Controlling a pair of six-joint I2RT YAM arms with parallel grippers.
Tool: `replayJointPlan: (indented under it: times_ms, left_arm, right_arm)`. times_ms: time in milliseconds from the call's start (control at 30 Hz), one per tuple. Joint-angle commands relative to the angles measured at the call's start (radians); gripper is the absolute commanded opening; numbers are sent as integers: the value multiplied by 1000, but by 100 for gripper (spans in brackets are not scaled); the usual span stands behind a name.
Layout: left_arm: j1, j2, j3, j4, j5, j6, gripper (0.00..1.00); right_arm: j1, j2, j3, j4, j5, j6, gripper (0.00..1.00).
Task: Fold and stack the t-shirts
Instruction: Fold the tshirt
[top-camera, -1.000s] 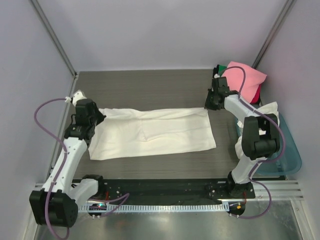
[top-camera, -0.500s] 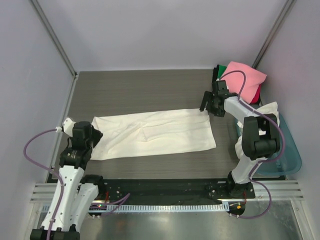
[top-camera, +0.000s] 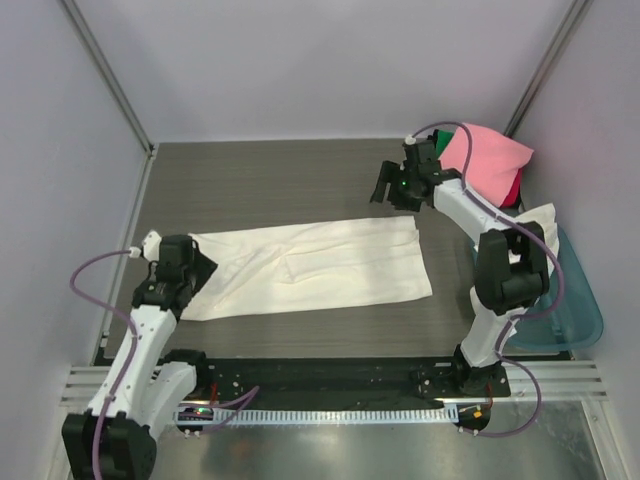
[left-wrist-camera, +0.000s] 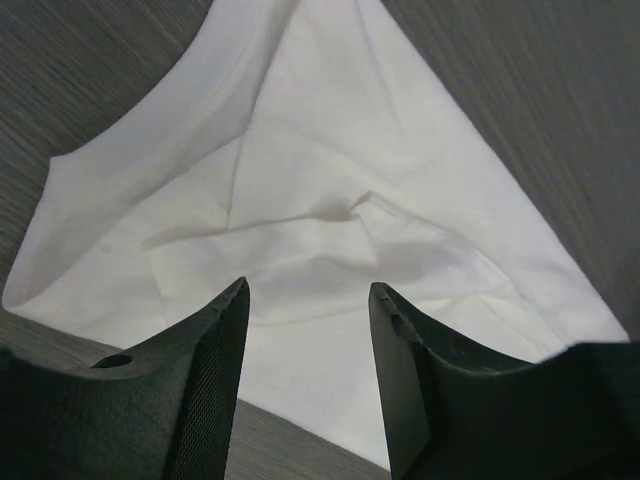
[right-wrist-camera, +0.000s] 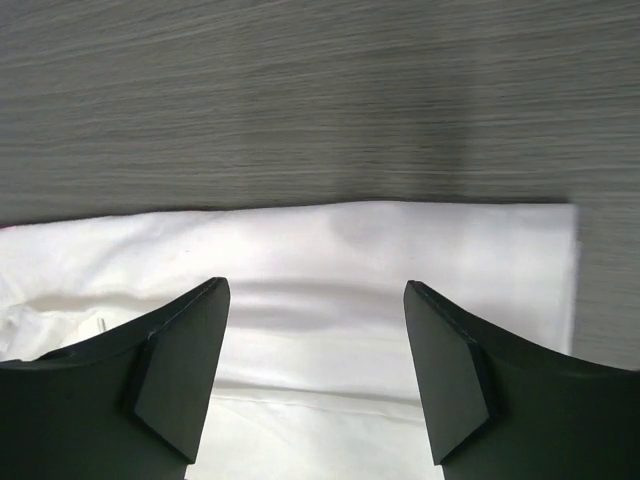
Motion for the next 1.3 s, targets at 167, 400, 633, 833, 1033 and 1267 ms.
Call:
replayJointPlan:
  times_ms: [167, 400, 633, 833, 1033, 1267]
  left_arm:
    - [0, 202, 25, 163, 53, 41, 52]
    - [1, 144, -38, 184, 34, 50, 52]
    - [0, 92, -71, 178, 22, 56, 52]
    - [0, 85, -97, 182, 31, 47, 51]
    - [3, 59, -96, 134, 5, 50, 49]
    - [1, -34, -179, 83, 80, -8, 0]
  right_arm:
    - [70, 150, 8, 38, -110, -19, 70]
    - [128, -26, -199, 49, -23, -1, 68]
    - [205, -268, -412, -2, 86, 50, 68]
    - [212, -338, -406, -20, 74, 65, 68]
    - [284, -118, -57, -36, 34, 60, 65]
    - [361, 221, 267, -95, 11, 60, 49]
